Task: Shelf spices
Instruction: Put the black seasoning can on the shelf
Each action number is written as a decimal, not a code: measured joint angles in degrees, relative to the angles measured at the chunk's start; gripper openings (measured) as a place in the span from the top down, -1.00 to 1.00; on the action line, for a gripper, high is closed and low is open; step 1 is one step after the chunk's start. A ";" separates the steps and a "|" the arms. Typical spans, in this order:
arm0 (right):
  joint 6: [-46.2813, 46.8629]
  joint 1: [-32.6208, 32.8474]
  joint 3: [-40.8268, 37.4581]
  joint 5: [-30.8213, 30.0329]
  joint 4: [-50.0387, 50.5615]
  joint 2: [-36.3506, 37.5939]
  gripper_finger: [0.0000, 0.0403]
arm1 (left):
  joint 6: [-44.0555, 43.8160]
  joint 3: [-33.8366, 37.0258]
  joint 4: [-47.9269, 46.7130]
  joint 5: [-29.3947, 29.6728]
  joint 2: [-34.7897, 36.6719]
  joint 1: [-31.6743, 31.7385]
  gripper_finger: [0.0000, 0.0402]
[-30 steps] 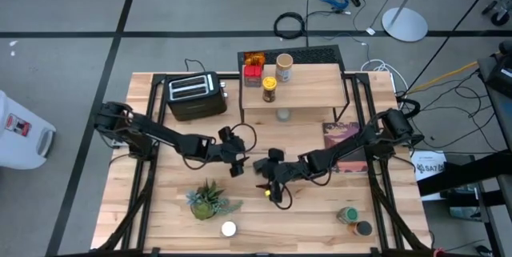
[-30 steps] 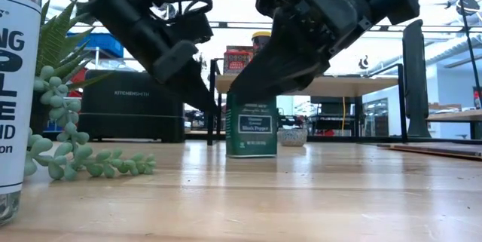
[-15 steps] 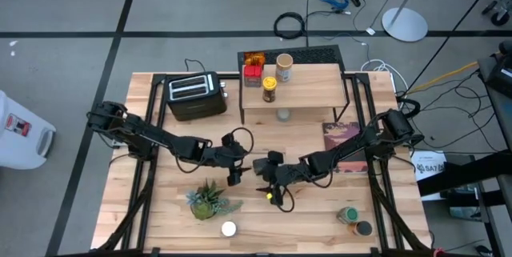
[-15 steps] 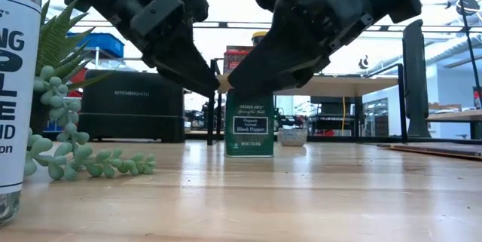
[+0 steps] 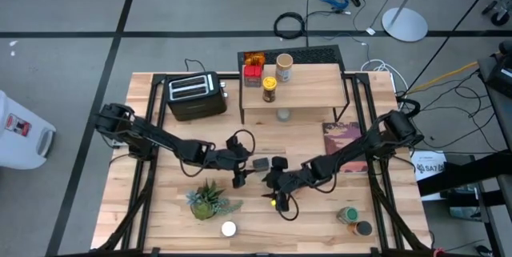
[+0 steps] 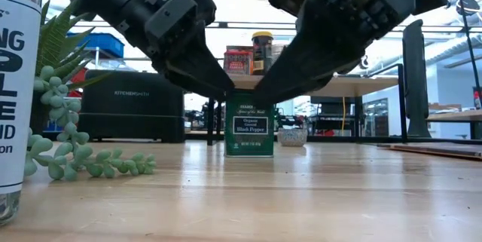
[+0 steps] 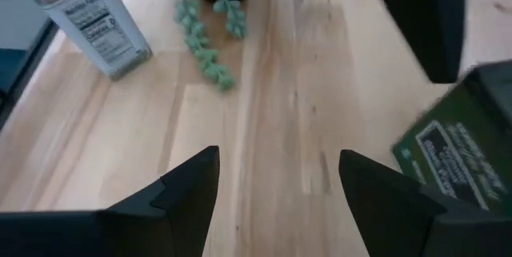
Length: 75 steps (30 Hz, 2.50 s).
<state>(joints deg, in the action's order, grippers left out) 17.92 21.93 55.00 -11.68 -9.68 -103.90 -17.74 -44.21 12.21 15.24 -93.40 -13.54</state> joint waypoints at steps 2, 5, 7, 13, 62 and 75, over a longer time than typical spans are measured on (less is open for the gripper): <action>0.01 -0.02 0.00 -0.01 0.63 0.66 -0.21 | 0.04 -0.02 1.54 0.12 -0.57 0.00 -0.57; -0.01 -0.02 0.00 -0.05 2.13 2.07 -0.21 | 0.75 -0.93 2.21 0.35 -1.87 0.02 -0.56; -0.03 0.00 0.00 -0.09 3.03 3.08 -0.21 | 1.86 -2.10 2.07 0.49 -3.22 0.02 -0.53; 0.72 0.00 0.02 -0.38 7.19 6.35 -0.21 | 3.30 -5.53 -0.81 3.56 -7.39 0.19 -0.37; -10.58 -9.39 0.04 -2.10 16.17 9.90 -0.21 | 8.11 -6.05 -2.12 2.87 -8.66 0.00 0.34; -12.67 -10.32 0.04 2.16 15.18 9.90 -0.21 | 10.39 -7.82 -1.99 2.02 -8.64 -0.37 0.33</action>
<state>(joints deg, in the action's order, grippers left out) 5.26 11.62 55.05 -9.52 5.50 -94.00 -7.35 -52.03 10.22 17.26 -102.04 -13.91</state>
